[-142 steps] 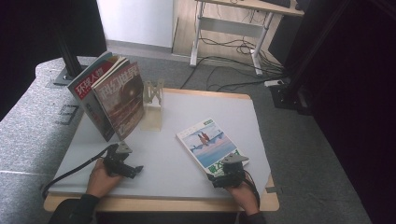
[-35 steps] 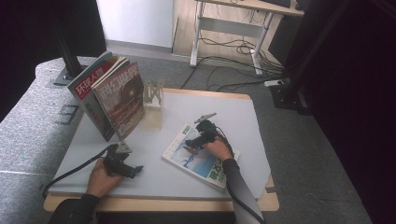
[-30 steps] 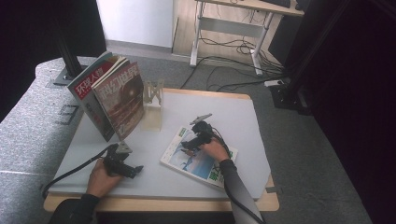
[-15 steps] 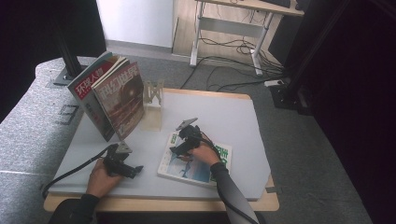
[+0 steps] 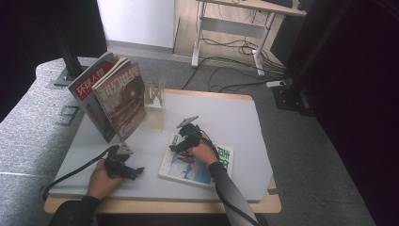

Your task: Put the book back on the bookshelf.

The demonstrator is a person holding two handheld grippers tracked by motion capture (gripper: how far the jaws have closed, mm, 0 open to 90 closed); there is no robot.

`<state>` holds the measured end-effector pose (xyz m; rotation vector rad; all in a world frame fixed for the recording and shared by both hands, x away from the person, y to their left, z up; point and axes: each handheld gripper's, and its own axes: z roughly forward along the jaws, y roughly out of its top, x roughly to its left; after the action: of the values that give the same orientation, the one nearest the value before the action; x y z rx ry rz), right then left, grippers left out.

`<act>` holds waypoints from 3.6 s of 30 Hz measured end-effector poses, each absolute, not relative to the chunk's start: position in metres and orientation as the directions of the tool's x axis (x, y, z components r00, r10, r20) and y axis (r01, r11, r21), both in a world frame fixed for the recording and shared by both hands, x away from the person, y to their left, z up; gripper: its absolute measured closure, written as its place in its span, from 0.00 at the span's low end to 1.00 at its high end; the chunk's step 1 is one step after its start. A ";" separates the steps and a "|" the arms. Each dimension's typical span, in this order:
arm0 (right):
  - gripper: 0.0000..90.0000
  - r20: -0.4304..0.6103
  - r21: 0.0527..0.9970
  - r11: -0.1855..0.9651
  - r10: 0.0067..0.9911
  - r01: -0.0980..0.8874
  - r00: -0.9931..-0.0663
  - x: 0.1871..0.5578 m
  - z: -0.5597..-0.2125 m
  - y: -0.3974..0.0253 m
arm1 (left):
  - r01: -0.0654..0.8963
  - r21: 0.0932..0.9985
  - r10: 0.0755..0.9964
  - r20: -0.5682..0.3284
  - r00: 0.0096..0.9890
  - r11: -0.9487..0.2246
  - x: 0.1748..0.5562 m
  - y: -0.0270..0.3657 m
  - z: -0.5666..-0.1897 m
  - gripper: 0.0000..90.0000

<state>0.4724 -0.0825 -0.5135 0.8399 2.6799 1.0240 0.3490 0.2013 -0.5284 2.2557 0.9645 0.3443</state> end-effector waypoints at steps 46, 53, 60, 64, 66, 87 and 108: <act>0.00 -0.012 0.656 0.610 0.597 0.444 -0.802 0.410 -0.511 -0.136 | 0.548 0.660 0.720 -0.015 0.694 -0.514 0.349 0.201 -0.528 0.01; 0.00 -0.035 0.660 0.591 0.640 0.463 -0.768 0.391 -0.511 -0.166 | 0.548 0.660 0.720 -0.015 0.693 -0.514 0.349 0.201 -0.528 0.01; 0.00 -0.016 0.669 0.559 0.670 0.490 -0.742 0.373 -0.513 -0.188 | 0.548 0.660 0.720 -0.015 0.694 -0.514 0.349 0.201 -0.529 0.01; 0.00 -0.007 0.676 0.538 0.689 0.504 -0.725 0.362 -0.515 -0.202 | 0.548 0.660 0.720 -0.015 0.694 -0.514 0.349 0.201 -0.529 0.01; 0.00 -0.006 0.680 0.526 0.700 0.511 -0.714 0.355 -0.515 -0.211 | 0.548 0.660 0.720 -0.015 0.694 -0.514 0.349 0.201 -0.529 0.01; 0.00 0.038 0.697 0.440 0.766 0.566 -0.642 0.294 -0.519 -0.261 | 0.548 0.660 0.720 -0.015 0.694 -0.514 0.349 0.201 -0.528 0.01; 0.00 -0.019 0.687 0.466 0.779 0.558 -0.627 0.283 -0.530 -0.265 | 0.548 0.660 0.720 -0.015 0.694 -0.514 0.349 0.201 -0.528 0.01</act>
<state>0.2831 -0.2647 -0.5300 1.1330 2.3885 0.9380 0.3490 0.2011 -0.5285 2.2521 0.9652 0.3447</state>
